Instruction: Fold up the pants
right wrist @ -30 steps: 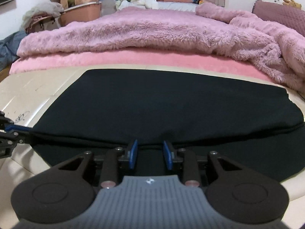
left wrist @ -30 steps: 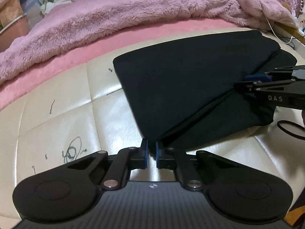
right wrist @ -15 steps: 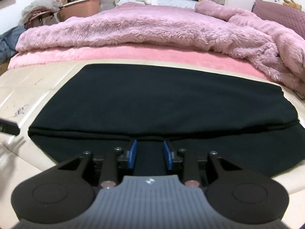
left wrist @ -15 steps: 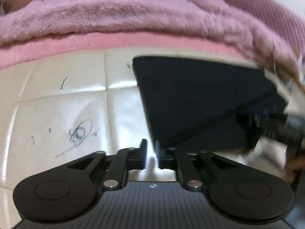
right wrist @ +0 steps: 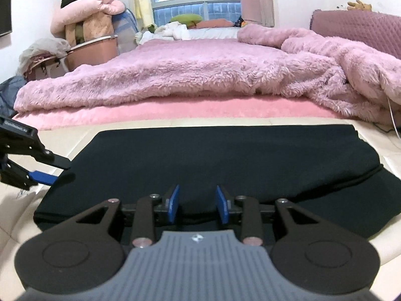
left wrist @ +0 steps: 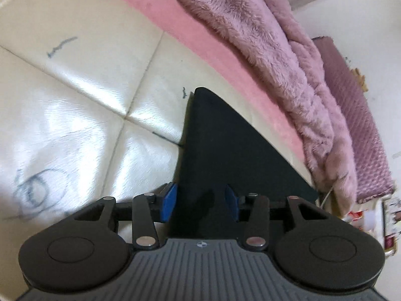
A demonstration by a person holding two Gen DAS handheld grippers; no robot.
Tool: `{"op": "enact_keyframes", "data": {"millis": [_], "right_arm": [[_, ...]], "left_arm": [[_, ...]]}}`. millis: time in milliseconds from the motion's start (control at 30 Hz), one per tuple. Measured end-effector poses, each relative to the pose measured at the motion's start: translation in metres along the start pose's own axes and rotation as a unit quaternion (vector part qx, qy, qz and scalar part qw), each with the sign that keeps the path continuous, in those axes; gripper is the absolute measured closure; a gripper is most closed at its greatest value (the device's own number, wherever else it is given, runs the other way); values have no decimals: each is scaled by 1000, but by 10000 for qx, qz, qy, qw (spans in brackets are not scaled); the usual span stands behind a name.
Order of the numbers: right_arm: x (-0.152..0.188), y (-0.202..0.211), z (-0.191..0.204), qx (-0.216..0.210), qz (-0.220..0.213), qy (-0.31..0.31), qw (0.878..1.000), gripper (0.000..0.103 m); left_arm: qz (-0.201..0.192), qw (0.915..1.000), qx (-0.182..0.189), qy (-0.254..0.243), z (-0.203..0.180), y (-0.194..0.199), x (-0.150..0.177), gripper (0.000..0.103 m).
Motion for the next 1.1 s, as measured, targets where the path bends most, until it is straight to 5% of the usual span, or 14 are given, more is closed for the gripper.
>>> {"op": "enact_keyframes", "data": {"millis": [167,267,333,433,633,800,1100], "right_arm": [[2,-10,-4,15,44,-139,9999,74],[2,-16,-5,49,64,-124,9999,74],[3,-17,-6,59,70,-126,9999,74],[4,-18,-7,110,115,-30,9999,74],[4,-13,-1,201,245,237,9992,74],[-9,-3,24,-157,229,313,9991,75],[-5,-18,108,-616,693,902,9916,96]], "left_arm": [[19,9992,307,264,6,-11,-7,55],[-7,9994,275,230,5,-14,-6,69],[-32,9997,154,212,2,-15,-5,88],[-112,9995,36,276,-2,-10,-4,93],[-77,9997,-211,25,6,24,-3,95],[-181,9982,-562,-114,31,74,-5,95],[-734,9925,-969,-113,68,179,-40,96]]}}
Point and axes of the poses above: each gripper's, at about its wrist camera, not at the fingertips, and y roughly against the way its jaws point, z to its left, x to its underside, the point moved 8 cm from there along -y, roughly the way its jaws point
